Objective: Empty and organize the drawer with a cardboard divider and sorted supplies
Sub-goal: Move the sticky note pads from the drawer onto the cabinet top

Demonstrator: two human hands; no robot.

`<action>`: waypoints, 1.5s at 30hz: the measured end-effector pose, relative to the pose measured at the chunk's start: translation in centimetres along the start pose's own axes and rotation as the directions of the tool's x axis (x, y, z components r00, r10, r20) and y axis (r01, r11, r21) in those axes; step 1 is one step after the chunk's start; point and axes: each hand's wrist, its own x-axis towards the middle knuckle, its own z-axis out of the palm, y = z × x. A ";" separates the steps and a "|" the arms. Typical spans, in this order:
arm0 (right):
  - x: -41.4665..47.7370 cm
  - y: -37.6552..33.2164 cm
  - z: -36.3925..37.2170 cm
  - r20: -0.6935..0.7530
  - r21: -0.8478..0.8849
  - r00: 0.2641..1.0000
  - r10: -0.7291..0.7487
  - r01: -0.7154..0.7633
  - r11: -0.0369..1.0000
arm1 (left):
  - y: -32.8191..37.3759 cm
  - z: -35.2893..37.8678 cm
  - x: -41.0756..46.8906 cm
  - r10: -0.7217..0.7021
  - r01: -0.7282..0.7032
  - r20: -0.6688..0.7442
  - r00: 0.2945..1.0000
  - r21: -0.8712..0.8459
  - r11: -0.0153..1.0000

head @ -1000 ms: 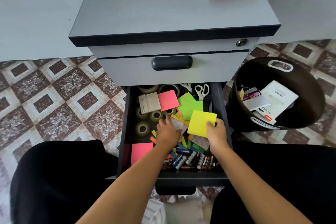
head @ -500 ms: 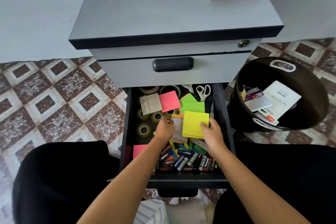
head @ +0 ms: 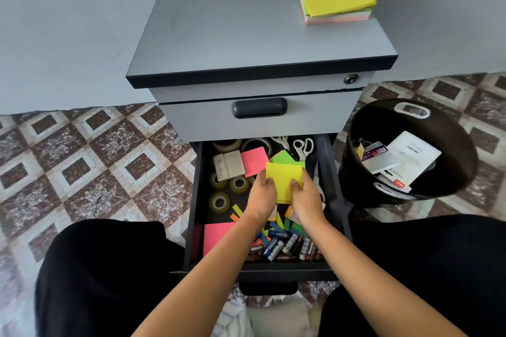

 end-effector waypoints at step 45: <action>5.0 -16.1 -21.8 0.069 -0.497 0.837 -0.543 0.501 0.709 | 21.1 -2.2 1.2 0.707 -0.629 0.193 0.681 0.649 0.429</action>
